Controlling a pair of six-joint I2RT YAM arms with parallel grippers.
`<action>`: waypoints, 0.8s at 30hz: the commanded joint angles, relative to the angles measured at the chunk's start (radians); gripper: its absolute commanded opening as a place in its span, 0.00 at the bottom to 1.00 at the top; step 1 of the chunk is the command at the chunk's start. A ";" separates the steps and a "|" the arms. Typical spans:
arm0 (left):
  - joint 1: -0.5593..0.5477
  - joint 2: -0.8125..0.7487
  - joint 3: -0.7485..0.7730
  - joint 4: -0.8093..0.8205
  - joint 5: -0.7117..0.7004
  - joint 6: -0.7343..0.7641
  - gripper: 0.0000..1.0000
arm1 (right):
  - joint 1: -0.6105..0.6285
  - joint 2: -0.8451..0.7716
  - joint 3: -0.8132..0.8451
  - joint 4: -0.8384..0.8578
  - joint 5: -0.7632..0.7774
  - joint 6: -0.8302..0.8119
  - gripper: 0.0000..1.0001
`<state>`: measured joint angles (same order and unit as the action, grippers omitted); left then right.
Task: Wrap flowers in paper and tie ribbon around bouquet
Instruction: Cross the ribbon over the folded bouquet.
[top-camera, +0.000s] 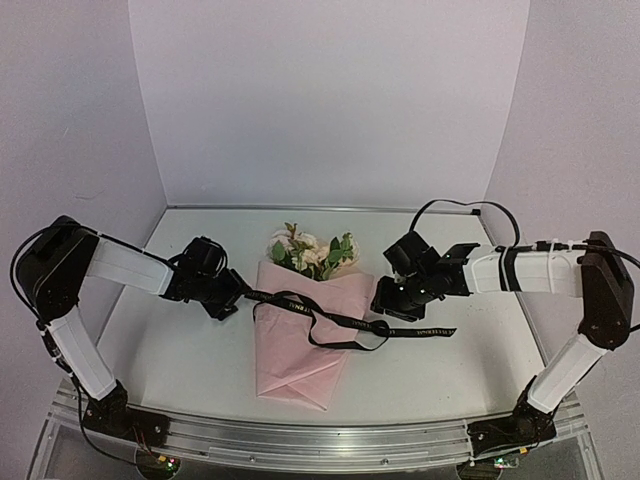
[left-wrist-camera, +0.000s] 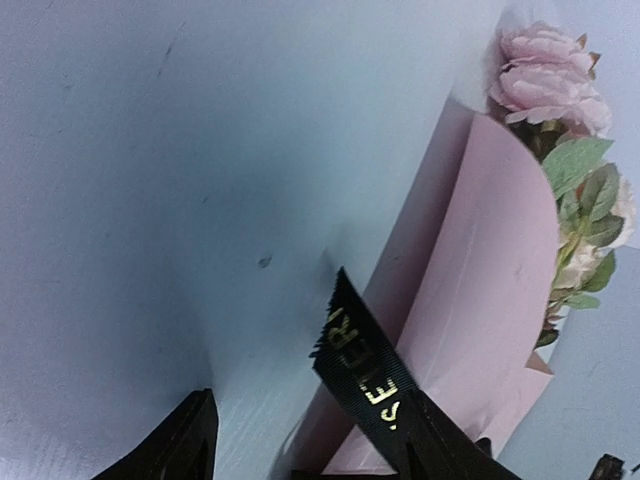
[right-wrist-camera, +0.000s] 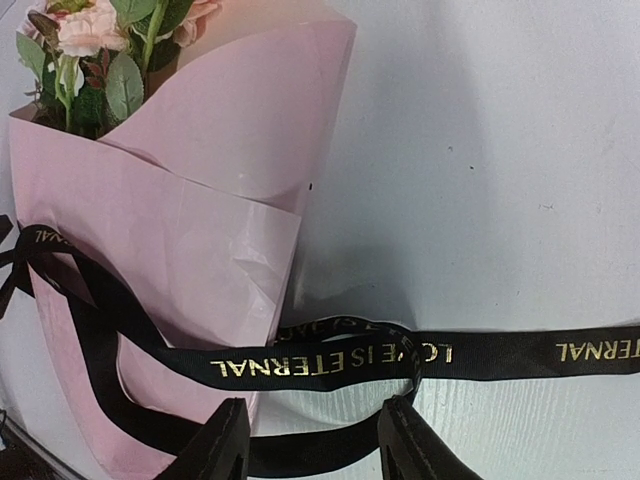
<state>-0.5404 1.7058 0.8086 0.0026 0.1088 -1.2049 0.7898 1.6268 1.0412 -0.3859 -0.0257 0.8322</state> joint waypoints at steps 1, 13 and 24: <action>0.013 -0.030 -0.064 0.301 0.053 -0.139 0.63 | 0.000 -0.038 -0.010 0.004 0.031 0.005 0.46; 0.024 0.070 -0.189 0.634 0.109 -0.319 0.44 | -0.001 -0.076 -0.077 0.004 0.101 0.051 0.45; 0.055 0.080 -0.171 0.596 0.136 -0.267 0.10 | -0.074 -0.084 -0.181 -0.032 0.172 0.232 0.62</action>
<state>-0.4964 1.7741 0.6258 0.5797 0.2181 -1.4921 0.7518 1.5614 0.8830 -0.3933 0.0889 0.9687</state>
